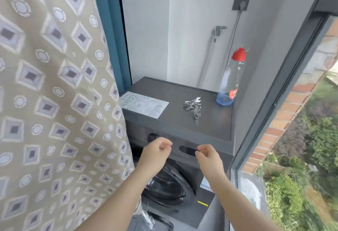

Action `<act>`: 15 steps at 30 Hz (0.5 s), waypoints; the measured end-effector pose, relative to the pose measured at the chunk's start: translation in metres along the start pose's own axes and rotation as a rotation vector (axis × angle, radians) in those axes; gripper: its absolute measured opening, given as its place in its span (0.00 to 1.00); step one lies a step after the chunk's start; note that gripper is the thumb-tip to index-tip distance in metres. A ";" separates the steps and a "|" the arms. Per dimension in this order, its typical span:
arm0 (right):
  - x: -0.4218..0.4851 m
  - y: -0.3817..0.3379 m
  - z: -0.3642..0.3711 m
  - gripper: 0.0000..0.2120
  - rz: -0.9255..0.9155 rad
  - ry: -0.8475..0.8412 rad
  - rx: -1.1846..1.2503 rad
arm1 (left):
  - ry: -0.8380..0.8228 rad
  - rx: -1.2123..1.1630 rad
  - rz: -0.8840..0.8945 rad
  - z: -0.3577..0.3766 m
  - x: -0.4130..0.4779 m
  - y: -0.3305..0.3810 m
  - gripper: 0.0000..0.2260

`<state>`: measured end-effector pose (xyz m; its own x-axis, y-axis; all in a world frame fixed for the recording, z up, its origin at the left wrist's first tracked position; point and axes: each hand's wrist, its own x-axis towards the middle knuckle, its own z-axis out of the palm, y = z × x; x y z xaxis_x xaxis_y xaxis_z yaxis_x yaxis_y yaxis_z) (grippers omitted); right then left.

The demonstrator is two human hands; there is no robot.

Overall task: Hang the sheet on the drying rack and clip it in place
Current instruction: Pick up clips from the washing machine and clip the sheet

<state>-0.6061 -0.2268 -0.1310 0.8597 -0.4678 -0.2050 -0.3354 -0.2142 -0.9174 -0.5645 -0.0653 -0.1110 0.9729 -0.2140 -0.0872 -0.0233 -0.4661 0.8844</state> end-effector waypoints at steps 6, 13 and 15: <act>0.071 0.000 -0.006 0.11 0.020 0.011 -0.032 | -0.020 0.046 -0.019 0.030 0.078 0.003 0.08; 0.143 -0.028 0.009 0.18 -0.001 0.032 -0.073 | -0.034 0.040 -0.013 0.032 0.156 0.003 0.08; 0.162 -0.031 0.019 0.24 0.016 0.052 -0.070 | -0.052 0.011 -0.032 0.033 0.174 0.002 0.08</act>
<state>-0.4486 -0.2796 -0.1421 0.8333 -0.5155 -0.1995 -0.3765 -0.2652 -0.8876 -0.4028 -0.1315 -0.1397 0.9599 -0.2431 -0.1398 0.0053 -0.4827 0.8758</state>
